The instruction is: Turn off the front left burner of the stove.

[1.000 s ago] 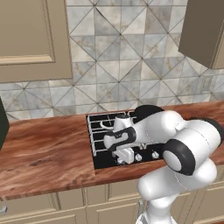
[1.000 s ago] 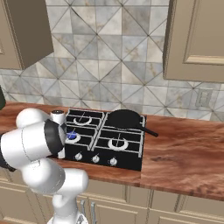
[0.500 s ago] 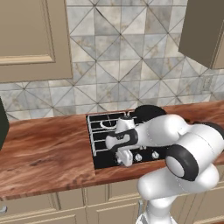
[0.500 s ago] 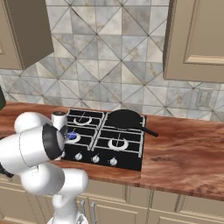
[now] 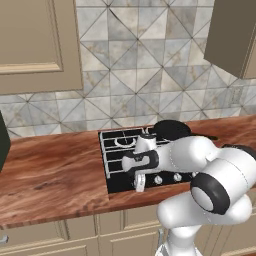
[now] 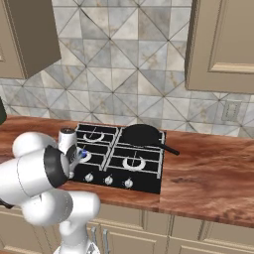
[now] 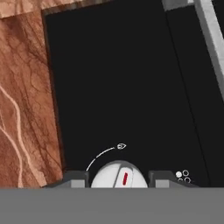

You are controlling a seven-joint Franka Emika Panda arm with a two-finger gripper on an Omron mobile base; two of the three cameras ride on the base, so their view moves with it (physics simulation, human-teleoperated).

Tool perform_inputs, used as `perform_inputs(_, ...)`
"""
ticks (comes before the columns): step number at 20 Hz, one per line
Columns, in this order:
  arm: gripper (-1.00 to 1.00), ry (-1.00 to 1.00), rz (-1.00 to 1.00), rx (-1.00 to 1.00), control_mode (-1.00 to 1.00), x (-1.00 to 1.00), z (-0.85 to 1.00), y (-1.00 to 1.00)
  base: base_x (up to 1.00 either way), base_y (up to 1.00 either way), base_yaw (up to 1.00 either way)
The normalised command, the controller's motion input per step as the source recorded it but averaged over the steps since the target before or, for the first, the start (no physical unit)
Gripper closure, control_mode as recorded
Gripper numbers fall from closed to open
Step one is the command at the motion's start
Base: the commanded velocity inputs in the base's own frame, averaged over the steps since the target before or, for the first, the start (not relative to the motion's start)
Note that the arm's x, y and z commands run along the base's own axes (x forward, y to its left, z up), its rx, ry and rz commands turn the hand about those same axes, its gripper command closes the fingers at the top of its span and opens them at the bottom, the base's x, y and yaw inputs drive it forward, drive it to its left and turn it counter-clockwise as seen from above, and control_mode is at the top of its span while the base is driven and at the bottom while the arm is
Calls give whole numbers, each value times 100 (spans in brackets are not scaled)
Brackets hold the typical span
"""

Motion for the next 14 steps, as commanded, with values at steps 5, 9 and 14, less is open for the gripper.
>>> perform_inputs(5, 100, 23, -83, 0, -100, 0, 0, 0, 0, 0, 0)
perform_inputs(9, 100, 21, -87, -2, -100, 0, -1, 0, 0, 0, 0)
perform_inputs(14, 100, 16, -95, -9, -100, 0, -16, 0, 0, 0, 0)
